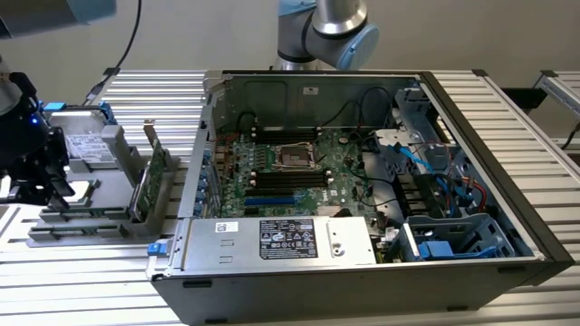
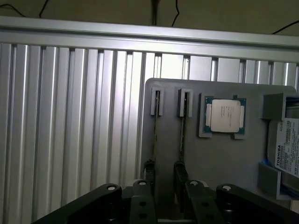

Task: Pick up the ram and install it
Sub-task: 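Pick up the ram and move it above insertion slot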

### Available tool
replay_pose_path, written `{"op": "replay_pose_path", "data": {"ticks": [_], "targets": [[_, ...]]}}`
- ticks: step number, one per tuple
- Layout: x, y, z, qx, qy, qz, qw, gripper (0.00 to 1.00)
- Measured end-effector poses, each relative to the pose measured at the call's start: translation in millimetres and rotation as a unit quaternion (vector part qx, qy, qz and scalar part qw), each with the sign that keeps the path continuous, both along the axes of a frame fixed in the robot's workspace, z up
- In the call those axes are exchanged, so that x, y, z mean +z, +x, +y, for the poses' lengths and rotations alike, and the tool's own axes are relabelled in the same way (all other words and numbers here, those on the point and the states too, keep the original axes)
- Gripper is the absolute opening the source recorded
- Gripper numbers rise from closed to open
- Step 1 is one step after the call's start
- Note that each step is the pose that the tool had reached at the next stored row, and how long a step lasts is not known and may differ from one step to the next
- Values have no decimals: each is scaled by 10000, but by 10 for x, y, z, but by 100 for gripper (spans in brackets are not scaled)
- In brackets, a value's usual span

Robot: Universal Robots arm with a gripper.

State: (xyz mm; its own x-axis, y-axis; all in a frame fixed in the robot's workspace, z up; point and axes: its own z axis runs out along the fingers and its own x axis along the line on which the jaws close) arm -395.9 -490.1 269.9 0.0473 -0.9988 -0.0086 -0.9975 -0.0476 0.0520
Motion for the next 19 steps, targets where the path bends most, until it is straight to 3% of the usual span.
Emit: {"op": "replay_pose_path", "data": {"ticks": [19], "targets": [[-275, 0, -19, 1, -1, 1, 10000, 31]]}}
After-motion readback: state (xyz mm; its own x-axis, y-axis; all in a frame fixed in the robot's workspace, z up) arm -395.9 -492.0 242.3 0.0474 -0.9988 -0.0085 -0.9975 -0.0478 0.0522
